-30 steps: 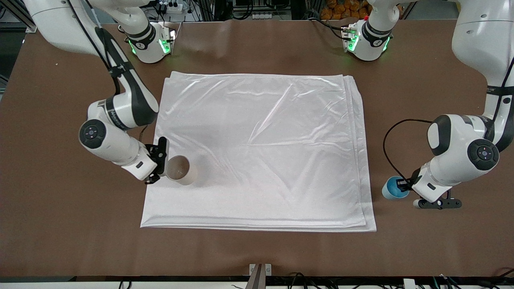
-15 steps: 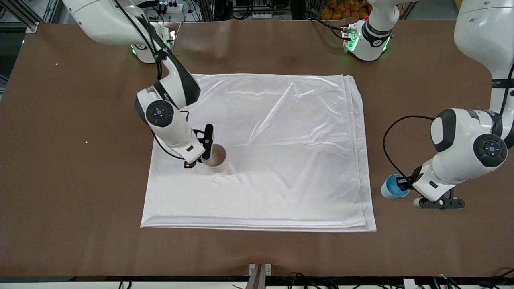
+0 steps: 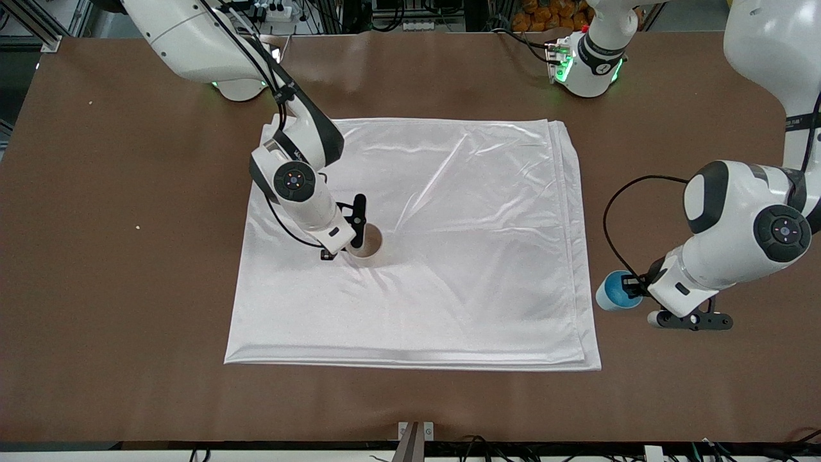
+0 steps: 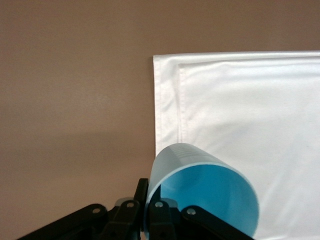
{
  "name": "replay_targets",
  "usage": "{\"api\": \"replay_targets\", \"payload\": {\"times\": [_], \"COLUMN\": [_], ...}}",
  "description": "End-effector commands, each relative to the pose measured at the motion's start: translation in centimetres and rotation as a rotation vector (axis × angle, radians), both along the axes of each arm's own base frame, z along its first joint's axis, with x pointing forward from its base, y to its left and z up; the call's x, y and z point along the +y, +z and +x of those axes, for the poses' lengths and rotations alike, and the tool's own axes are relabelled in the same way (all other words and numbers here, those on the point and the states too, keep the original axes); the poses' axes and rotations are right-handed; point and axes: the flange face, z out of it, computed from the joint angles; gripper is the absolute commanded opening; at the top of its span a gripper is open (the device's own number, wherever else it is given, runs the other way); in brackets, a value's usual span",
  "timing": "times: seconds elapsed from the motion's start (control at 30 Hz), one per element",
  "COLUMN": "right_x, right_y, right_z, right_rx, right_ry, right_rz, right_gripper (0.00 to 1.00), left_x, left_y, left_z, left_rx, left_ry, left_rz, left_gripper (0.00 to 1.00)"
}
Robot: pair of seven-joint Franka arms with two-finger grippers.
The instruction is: Place blue cup into white mug on cloth
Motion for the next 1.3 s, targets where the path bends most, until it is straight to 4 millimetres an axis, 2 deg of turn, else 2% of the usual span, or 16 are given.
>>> {"api": "replay_targets", "payload": {"times": [0.0,0.1,0.23,0.33,0.47,0.6,0.7,0.77,0.8,0.83,0.97,1.07,1.17,1.27], "right_x": [1.1,2.6,3.5,4.4,4.4,4.5,4.4,4.2,4.1,3.7,2.2,1.7,-0.1,-2.1], "right_y": [-0.7,-0.7,-1.1,-1.2,-1.2,-1.1,-1.0,-0.5,-0.5,-0.3,1.6,3.6,5.7,8.1], "right_z": [-0.2,-1.1,-1.6,-2.2,-2.2,-2.2,-2.1,-1.7,-1.5,-1.3,-0.1,0.3,0.9,1.6], "right_rx": [-0.004,-0.007,-0.012,-0.014,-0.012,-0.015,-0.016,-0.023,-0.025,-0.027,-0.046,-0.071,-0.064,-0.065], "right_ry": [0.009,0.036,0.012,0.016,0.014,0.015,0.012,0.007,0.004,-0.003,-0.03,-0.033,-0.055,-0.09], "right_rz": [-0.012,-0.01,-0.006,-0.005,-0.006,-0.005,-0.006,-0.002,-0.001,0.0,0.006,0.013,-0.012,-0.027], "right_gripper": [0.09,0.09,0.1,0.16,0.21,0.4,0.59,0.79,0.94,1.0,1.0,1.0,1.0,1.0], "left_x": [-1.7,-3.1,-3.8,-4.2,-4.9,-5.2,-5.8,-6.1,-6.2,-6.4,-7.7,-9.1,-10.9,-13.0], "left_y": [1.5,1.7,1.8,2.0,2.9,3.1,3.4,3.9,4.0,4.1,4.8,6.0,6.2,6.2], "left_z": [-0.7,-1.0,-1.3,-1.4,-1.6,-1.7,-1.9,-2.0,-2.0,-2.1,-2.5,-3.0,-3.7,-4.6], "left_rx": [0.019,0.024,0.034,0.034,0.023,0.021,0.016,0.01,0.009,0.009,0.0,-0.014,-0.006,0.021], "left_ry": [0.015,0.016,0.015,0.009,-0.003,-0.007,-0.015,-0.018,-0.019,-0.021,-0.042,-0.064,-0.085,-0.033], "left_rz": [-0.015,-0.026,-0.03,-0.033,-0.037,-0.039,-0.042,-0.044,-0.044,-0.045,-0.057,-0.065,-0.076,-0.075], "left_gripper": [0.0,0.0,0.0,0.0,0.0,0.0,0.0,0.0,0.0,0.0,0.0,0.0,0.0,0.0]}}
